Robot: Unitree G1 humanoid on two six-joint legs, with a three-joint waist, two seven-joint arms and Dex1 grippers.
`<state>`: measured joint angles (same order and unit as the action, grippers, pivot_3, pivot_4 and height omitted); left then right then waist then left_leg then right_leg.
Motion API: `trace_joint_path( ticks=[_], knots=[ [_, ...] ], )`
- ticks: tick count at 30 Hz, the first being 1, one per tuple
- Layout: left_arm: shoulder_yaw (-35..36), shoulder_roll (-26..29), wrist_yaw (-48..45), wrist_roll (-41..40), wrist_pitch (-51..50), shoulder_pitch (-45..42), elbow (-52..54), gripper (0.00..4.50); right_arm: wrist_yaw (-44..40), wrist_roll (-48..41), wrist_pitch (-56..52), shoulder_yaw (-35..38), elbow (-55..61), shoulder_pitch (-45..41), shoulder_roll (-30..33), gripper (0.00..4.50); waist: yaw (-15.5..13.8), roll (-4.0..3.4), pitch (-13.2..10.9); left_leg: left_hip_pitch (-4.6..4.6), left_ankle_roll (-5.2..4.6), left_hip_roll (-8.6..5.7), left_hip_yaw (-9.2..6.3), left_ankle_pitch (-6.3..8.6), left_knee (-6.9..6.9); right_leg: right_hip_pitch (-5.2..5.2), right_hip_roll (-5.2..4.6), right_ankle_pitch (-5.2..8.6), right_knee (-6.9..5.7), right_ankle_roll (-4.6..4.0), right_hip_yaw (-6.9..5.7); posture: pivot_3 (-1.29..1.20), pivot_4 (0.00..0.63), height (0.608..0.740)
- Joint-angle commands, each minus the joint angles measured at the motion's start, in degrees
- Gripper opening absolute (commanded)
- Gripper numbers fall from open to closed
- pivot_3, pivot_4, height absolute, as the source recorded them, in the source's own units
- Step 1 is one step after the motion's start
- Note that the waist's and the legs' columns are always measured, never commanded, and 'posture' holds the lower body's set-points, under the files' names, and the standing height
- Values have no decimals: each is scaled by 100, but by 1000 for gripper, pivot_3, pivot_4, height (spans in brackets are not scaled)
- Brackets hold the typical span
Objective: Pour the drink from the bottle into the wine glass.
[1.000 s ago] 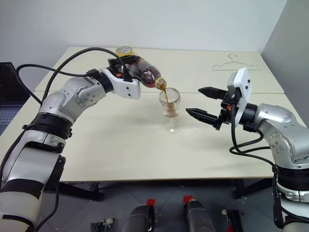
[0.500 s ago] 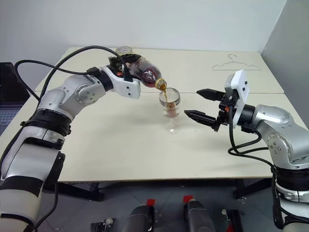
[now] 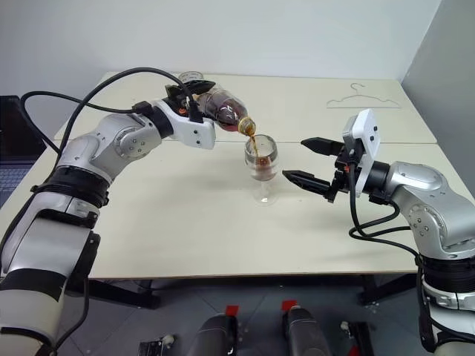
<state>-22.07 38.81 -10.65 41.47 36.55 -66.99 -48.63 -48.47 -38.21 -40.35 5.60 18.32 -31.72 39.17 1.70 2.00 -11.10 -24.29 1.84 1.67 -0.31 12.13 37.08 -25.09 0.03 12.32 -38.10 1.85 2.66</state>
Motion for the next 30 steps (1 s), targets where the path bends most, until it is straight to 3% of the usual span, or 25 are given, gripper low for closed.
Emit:
trace_joint_path(
  ticks=[1,8,16,23,30],
  knots=[
    [383,-92,-177,-598,-142,-128,32,3071,9,7,113,81,93,4,19,4500,-2,0,0,0,0,0,0,0,0,0,0,0,0,0,0,0,150,740],
    [1044,-540,-949,-1981,-793,176,191,3071,-3,39,75,61,106,12,36,4500,1,0,0,0,0,0,0,0,1,0,0,0,-1,0,0,0,150,740],
    [2585,-1202,-1679,-4325,-3455,811,1390,3071,-109,8,19,-4,57,-61,25,4500,32,0,0,-3,0,1,-2,0,11,0,1,-3,-5,-1,1,0,150,740],
    [3529,-1039,-1342,-5144,-5280,2131,2809,3071,-294,-124,-222,-137,36,-79,29,4500,69,0,0,19,0,4,-4,-1,11,8,4,-2,-23,-1,4,0,150,740],
    [3882,-1062,-876,-5162,-5623,3443,3655,3071,-424,-5,-123,-275,-223,-246,-10,4500,11,0,0,19,0,3,-13,-1,71,16,4,0,-65,0,-1,0,150,740]
  ],
)
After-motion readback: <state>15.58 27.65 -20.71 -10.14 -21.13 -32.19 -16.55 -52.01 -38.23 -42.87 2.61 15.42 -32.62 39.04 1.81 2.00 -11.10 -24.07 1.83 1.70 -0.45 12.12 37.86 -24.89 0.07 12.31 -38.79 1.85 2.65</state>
